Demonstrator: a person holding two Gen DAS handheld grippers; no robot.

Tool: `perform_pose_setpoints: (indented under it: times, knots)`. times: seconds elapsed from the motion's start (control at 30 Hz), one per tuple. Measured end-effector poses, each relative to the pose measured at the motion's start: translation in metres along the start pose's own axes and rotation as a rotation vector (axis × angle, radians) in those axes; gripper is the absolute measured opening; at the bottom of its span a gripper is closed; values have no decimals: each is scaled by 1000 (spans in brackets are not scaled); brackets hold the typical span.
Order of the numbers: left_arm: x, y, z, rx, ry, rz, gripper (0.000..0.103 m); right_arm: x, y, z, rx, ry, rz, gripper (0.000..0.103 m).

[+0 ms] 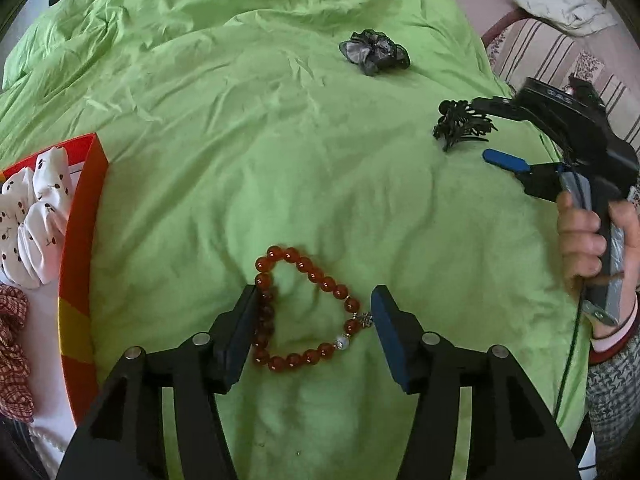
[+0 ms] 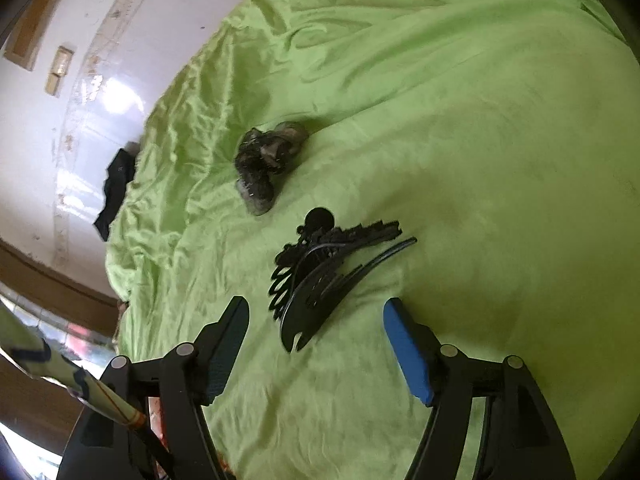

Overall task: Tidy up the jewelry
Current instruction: 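Close left tool on red bead bracelet while right tool grasps black claw clip, then lift and carry the red bracelet and black claw clip over the tray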

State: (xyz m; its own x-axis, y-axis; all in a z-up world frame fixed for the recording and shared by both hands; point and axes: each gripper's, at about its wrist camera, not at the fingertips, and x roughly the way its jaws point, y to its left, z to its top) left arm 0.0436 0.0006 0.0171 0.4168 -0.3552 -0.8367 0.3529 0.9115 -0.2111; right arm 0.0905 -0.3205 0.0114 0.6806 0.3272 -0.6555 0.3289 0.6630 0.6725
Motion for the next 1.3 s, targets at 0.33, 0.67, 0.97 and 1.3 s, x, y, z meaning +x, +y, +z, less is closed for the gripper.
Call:
perform_pose_setpoints:
  times: [0.33,0.67,0.97,1.3]
  knots:
    - [-14,12,-2,-31,-36,7,8,12,2,8,13,32,-4,10]
    - [-66,-8,-17,-15,-121,13,7,-53,38,-28,-163,-21,52,5]
    - [-135,-20,-42,-18,-213,29,7,-101,54,-71,-208,-21,90,5]
    - [-192,-10,-79,-58,-285,138,7,-134,75,-123,-264,5,140,5]
